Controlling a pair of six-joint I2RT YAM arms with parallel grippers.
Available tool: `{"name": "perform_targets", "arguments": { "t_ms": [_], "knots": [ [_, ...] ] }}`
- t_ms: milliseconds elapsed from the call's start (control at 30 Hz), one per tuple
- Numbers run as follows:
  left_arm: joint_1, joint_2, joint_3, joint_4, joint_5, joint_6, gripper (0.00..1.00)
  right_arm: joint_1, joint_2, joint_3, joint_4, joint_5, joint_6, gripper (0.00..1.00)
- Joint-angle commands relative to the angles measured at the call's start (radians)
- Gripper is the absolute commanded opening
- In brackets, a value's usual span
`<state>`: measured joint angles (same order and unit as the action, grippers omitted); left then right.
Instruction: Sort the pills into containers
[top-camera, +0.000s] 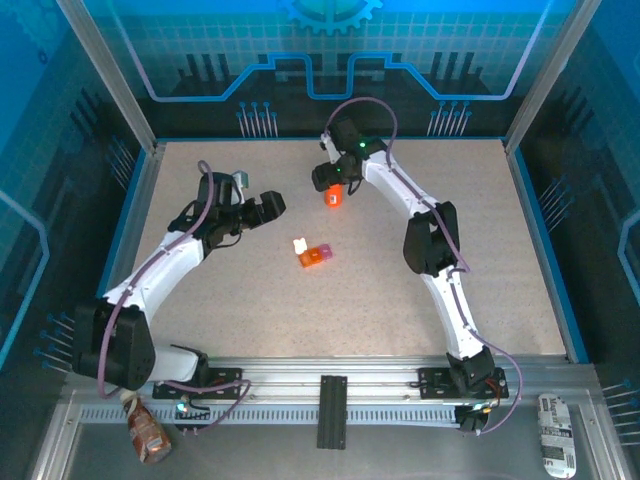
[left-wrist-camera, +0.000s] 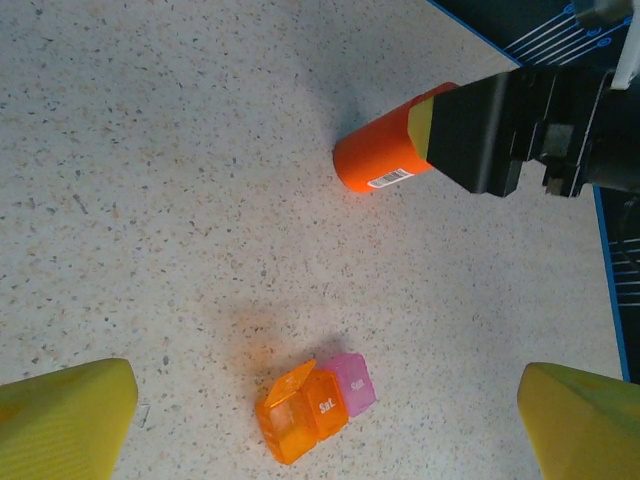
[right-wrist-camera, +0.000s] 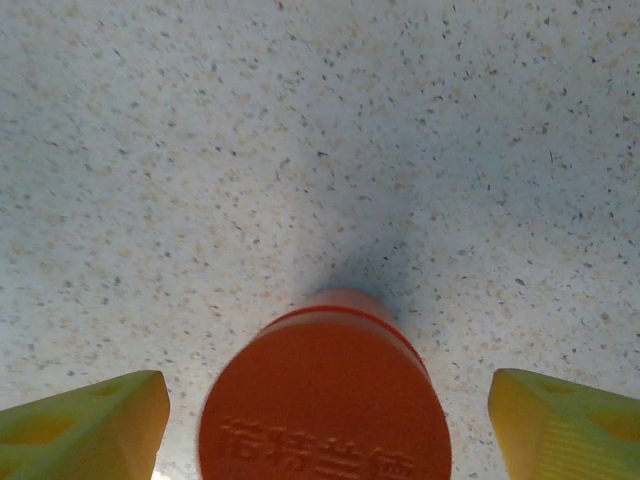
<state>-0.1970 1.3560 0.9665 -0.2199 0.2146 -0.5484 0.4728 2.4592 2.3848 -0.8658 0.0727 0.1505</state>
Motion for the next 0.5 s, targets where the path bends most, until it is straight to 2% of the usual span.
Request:
{"name": "perform_targets", "arguments": {
  "t_ms": [0,367,400,467],
  "knots": [
    [0.011,0.021,0.012,0.034,0.035,-0.018,0.99,0.008,0.035,0.036,-0.029,0.022,-0.016,0.78],
    [0.011,0.038,0.021,0.04,0.069,-0.008,0.99,-0.008,-0.021,-0.017,0.005,-0.059,-0.001,0.3],
    [0.011,0.037,0.026,0.035,0.071,-0.015,0.99,-0.011,-0.04,-0.037,0.015,-0.07,-0.001,0.26],
    [0.013,0.035,0.029,0.032,0.084,-0.019,0.99,-0.018,-0.059,-0.054,0.025,-0.085,0.002,0.25]
  ]
}}
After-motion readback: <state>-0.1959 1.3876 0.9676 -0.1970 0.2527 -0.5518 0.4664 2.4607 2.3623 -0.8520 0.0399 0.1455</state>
